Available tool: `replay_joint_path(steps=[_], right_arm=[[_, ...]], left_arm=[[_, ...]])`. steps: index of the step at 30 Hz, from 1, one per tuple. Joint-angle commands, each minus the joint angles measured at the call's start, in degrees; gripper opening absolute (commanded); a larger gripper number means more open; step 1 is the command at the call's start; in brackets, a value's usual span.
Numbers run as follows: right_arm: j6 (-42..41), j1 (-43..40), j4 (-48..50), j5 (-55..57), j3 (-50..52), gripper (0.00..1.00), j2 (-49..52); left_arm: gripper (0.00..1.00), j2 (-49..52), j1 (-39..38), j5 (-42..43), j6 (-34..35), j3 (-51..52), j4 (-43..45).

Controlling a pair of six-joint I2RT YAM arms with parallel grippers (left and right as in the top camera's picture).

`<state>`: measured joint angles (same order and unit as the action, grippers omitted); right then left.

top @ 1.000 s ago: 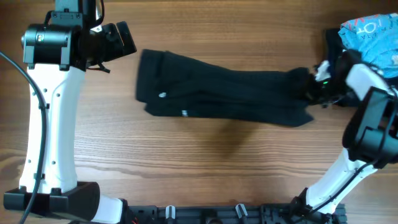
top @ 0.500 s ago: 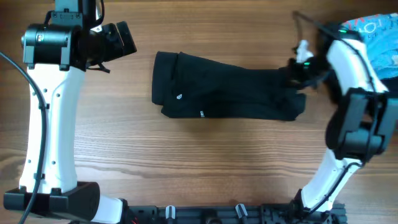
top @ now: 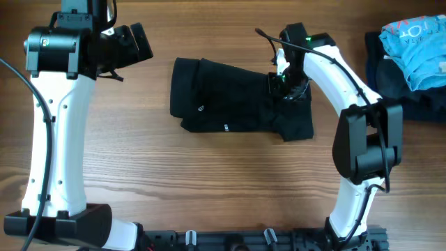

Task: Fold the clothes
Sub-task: 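Fold the shirt's right end leftward over the middle with the right gripper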

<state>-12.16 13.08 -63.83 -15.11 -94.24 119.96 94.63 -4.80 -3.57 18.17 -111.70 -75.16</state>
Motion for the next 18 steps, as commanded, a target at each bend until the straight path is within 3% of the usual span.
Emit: replay_joint_path(steps=[1,5,12,18], right_arm=[[3.7,-0.2,-0.6,-7.5,-0.9,0.61,-0.5],[3.3,-0.6,-1.0,-6.3,-1.0,0.59,-3.0],[-2.1,-0.7,-8.0,10.5,-0.7,0.57,-6.6],[-3.5,-0.7,-6.9,12.6,6.8,0.53,-6.6]], left_arm=[[1.0,0.2,0.2,-0.8,0.3,0.0,0.1],[1.0,1.4,0.2,-0.8,0.3,0.0,-0.1],[1.0,1.5,0.2,-0.8,0.3,0.0,0.4],[1.0,1.5,0.2,-0.8,0.1,0.0,0.3]])
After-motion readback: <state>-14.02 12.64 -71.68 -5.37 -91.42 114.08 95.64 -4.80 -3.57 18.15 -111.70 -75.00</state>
